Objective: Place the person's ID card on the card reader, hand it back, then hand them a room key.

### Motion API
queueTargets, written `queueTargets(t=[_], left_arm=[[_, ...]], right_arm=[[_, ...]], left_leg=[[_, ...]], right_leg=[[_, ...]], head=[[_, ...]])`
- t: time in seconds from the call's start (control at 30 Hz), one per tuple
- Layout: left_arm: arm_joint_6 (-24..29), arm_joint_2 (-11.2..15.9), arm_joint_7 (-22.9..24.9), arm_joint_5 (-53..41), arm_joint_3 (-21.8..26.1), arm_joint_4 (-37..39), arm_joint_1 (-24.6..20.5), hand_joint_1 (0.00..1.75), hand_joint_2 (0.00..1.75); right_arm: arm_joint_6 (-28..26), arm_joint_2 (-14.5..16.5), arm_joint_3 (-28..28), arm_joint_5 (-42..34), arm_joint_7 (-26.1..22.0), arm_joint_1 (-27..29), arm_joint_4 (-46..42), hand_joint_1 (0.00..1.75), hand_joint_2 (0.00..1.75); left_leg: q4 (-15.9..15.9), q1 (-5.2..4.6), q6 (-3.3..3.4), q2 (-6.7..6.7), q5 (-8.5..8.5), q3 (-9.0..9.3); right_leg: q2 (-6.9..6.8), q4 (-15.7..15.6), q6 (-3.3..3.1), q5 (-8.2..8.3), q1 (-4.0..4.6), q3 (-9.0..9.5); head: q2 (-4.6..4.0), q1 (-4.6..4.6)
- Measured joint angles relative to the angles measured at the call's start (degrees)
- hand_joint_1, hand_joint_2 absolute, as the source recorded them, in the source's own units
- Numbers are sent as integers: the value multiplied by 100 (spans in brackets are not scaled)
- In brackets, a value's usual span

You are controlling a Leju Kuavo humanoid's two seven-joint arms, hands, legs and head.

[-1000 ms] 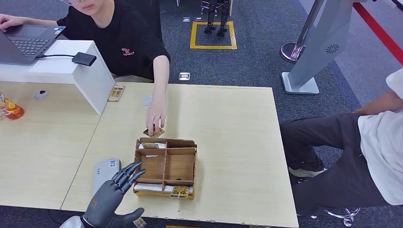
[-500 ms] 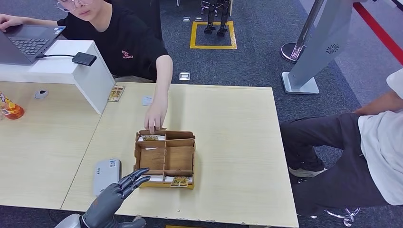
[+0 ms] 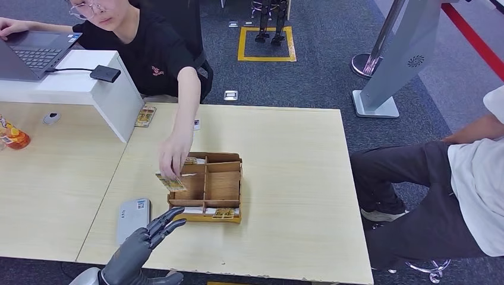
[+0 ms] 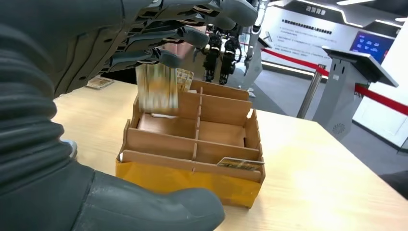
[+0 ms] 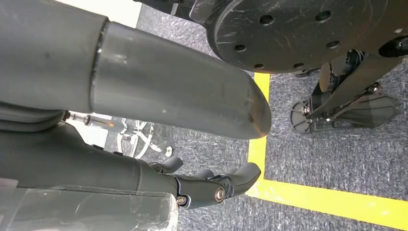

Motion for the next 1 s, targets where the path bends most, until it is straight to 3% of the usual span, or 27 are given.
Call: queueTargets(t=[0.53, 1.0], left_arm=[[173, -406, -134, 449, -34, -1, 148, 4, 175], [1065, -519, -36, -408, -87, 18, 118, 6, 175]], right_arm=[[-95, 0, 166, -285, 127, 122, -86, 0, 0], [-198, 0, 301, -564, 234, 236, -196, 0, 0]], left_leg=[[0, 0, 0, 0, 0, 0], [0, 0, 0, 0, 0, 0]], right_leg=[[0, 0, 0, 0, 0, 0], [0, 0, 0, 0, 0, -1]], head=[[0, -1], [0, -1]])
